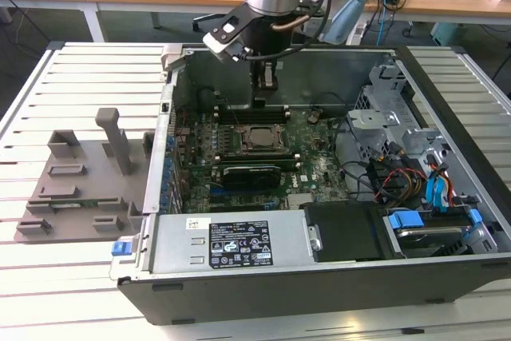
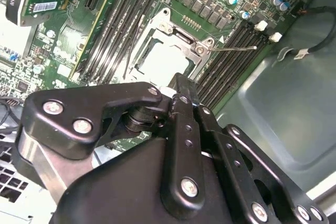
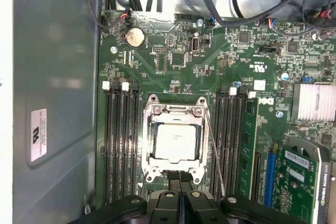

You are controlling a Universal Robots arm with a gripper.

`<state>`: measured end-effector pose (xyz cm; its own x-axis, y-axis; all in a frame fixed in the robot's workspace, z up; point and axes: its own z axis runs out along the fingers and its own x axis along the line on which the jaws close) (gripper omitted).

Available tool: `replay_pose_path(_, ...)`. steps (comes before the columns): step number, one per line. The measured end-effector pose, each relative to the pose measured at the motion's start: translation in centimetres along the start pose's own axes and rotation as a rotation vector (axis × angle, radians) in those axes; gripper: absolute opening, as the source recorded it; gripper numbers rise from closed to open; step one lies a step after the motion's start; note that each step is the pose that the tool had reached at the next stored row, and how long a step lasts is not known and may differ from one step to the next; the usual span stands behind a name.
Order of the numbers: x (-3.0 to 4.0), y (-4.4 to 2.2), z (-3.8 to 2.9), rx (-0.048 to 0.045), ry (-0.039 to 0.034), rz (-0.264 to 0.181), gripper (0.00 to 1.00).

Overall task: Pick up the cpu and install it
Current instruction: 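Close the cpu cover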

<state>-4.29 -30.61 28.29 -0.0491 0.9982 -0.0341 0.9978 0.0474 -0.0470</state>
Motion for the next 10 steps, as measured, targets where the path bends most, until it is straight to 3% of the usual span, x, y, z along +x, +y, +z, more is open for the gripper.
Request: replay_pose_path(10, -0.05, -0.07, -1.47, -0.0001, 0.0002, 0.0, 0.11)
